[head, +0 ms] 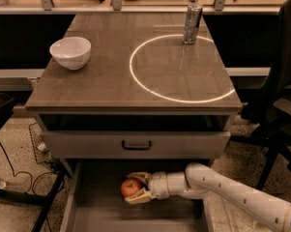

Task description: Place apple into middle drawer

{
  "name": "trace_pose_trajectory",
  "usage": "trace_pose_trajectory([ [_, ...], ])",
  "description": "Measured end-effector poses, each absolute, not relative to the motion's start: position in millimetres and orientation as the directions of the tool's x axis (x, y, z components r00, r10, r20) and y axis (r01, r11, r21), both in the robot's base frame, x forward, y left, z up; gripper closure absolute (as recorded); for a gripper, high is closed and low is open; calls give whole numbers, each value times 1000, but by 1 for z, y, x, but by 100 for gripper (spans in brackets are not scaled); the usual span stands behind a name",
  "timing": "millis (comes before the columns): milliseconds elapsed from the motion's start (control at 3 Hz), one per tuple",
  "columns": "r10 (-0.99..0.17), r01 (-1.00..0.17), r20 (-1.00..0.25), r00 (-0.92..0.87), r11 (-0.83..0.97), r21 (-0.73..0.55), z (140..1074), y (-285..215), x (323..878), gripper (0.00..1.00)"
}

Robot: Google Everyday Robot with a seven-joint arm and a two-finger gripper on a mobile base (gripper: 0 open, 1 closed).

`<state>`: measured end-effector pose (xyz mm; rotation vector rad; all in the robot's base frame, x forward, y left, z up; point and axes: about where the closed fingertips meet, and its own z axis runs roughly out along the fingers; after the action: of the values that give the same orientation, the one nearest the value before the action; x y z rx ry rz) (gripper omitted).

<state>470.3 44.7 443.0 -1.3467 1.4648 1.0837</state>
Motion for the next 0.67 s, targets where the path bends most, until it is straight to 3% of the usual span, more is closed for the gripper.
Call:
trace_pose_trajectory([
  [667, -320, -996, -944, -83, 41, 74, 429, 96, 461, 100],
])
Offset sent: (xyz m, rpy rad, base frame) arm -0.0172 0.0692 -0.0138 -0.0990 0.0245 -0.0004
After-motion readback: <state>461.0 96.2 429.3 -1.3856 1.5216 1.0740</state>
